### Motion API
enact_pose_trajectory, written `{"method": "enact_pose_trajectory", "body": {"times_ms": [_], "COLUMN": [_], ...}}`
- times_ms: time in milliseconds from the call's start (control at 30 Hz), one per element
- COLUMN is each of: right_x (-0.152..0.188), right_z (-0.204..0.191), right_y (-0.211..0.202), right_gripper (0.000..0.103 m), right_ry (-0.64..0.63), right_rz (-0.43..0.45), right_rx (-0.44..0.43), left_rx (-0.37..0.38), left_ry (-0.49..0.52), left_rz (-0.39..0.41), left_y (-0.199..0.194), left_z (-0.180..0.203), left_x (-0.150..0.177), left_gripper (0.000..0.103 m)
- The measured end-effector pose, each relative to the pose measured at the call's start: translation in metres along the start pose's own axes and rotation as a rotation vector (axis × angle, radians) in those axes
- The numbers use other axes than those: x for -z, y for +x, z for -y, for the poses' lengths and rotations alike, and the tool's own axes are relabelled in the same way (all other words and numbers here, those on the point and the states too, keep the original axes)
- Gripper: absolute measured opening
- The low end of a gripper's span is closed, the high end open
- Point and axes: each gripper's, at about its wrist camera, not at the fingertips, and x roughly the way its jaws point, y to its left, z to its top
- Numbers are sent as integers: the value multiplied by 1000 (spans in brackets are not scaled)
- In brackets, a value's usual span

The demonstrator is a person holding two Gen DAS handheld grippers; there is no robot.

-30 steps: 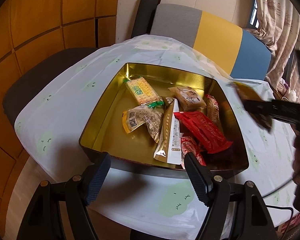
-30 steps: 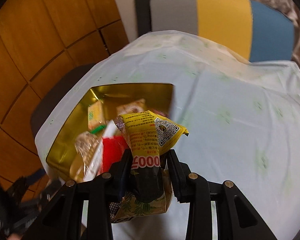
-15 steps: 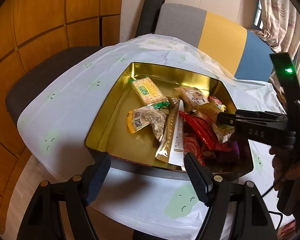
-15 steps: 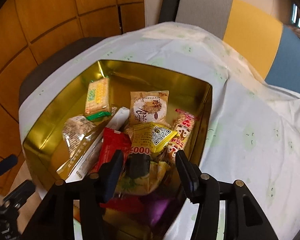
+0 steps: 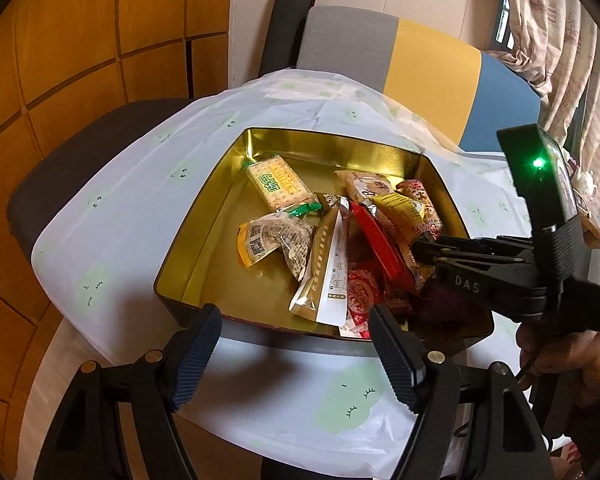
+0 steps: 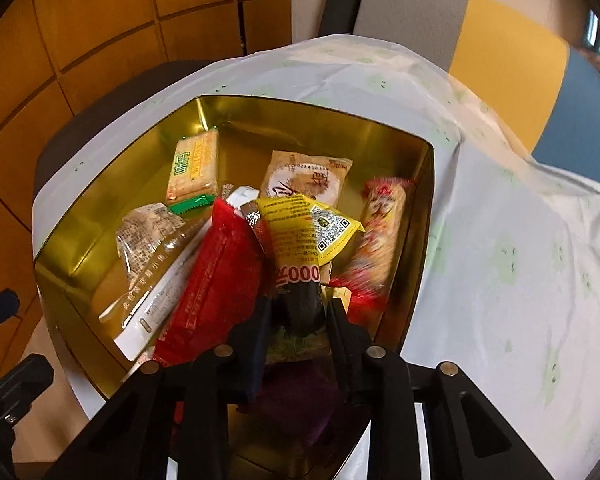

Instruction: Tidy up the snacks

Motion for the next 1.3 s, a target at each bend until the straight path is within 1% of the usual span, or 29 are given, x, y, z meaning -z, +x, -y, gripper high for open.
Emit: {"method": "enact_pose_trajectory", "body": {"times_ms": [67, 200, 300, 400, 467, 500, 600, 667, 700, 733, 833, 1000, 1133, 1233, 1300], "right_x": [1, 3, 5, 11, 17, 20, 34, 47, 53, 60, 82, 100, 106, 110, 111], "right_z": [3, 3, 3, 3, 3, 3, 2, 1, 1, 2, 4, 11, 16, 17, 17], "right_y": [-3, -15, -25, -37, -47, -52, -69, -81, -86, -91, -99, -105, -113, -118, -118], "right_gripper": [29, 29, 30, 37, 46, 48, 55, 64, 65, 66, 67, 67, 67, 71, 71], "right_ry": [18, 15, 20, 35, 47, 51, 71, 88, 98, 111, 151, 193, 217, 225, 225], "right_rz": [10, 48, 84, 122, 147, 159, 205, 239, 251, 259, 259, 252, 271, 287, 289], "right_rx": [-13, -6, 4, 19, 43, 54, 92, 128, 138, 145, 163, 179, 198, 202, 202], "left_rx": [-3, -14, -29, -54, -69, -77, -91, -99, -111, -121, -106, -139, -123, -120, -119], "left_ry": [0, 7, 17, 24, 20, 17, 7, 9, 12, 16, 27, 84, 74, 56, 46], "left_rz": [-2, 3, 27, 62, 76, 83, 111, 130, 142, 151, 176, 248, 241, 237, 237], "left_y": [0, -2, -6, -12, -15, -17, -25, -30, -33, -36, -43, -57, -58, -59, -59], "left_z": [1, 5, 8, 12, 14, 15, 19, 22, 25, 28, 36, 56, 60, 58, 56], "left_x": [0, 0, 0, 0, -1, -1, 1, 2, 3, 4, 7, 14, 17, 18, 18], "left_gripper": [77, 77, 77, 77, 77, 77, 77, 77, 77, 77, 77, 77, 77, 77, 77]}}
